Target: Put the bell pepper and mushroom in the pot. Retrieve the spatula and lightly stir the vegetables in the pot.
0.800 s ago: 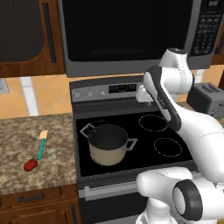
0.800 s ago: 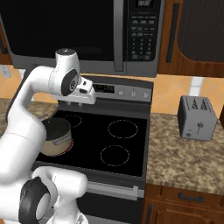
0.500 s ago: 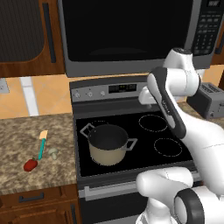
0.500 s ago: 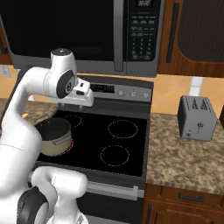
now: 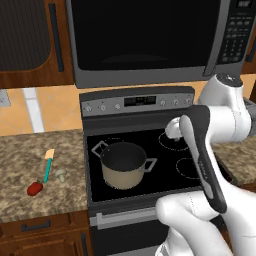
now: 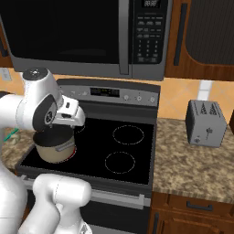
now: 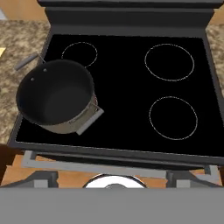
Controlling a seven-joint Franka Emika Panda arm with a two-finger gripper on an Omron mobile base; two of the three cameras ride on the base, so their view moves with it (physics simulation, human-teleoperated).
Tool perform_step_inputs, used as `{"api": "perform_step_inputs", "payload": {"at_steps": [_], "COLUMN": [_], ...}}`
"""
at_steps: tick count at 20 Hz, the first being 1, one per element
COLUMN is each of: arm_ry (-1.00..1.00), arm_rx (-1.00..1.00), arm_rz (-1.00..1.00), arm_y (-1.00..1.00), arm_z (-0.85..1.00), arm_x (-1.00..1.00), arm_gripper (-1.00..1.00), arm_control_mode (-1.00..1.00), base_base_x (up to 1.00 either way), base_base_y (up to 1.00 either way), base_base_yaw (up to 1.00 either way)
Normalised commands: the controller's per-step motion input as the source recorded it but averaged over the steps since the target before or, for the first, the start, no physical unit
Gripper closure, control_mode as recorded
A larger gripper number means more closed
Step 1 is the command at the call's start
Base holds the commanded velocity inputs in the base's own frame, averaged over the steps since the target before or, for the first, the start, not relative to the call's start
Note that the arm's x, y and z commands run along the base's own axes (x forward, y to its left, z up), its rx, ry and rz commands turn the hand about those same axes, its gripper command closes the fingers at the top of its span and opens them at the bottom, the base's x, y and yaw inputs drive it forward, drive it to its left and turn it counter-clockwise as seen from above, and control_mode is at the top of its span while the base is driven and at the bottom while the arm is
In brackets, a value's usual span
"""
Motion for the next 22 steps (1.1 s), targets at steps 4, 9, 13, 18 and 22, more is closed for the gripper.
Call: {"api": "perform_step_inputs", "payload": {"at_steps": [4, 9, 13, 18, 22], "arm_ry": [-0.1, -0.14, 0.0, 0.0, 0.01], "arm_rx": [0.0, 0.04, 0.02, -0.01, -0.01], "arm_rz": [0.0, 0.0, 0.0, 0.0, 0.0], "arm_y": [0.35, 0.76, 0.0, 0.0, 0.0], "arm_z": [0.09, 0.16, 0.0, 0.0, 0.0], "arm_x": [-0.45, -0.13, 0.08, 0.38, 0.28], "arm_gripper": [-1.0, -1.0, -1.0, -1.0, -1.0], "arm_control_mode": [-1.0, -1.0, -1.0, -1.0, -1.0], "base_base_x": [0.0, 0.0, 0.0, 0.0, 0.0], "base_base_y": [0.0, 0.0, 0.0, 0.0, 0.0], "base_base_yaw": [0.0, 0.0, 0.0, 0.0, 0.0]}}
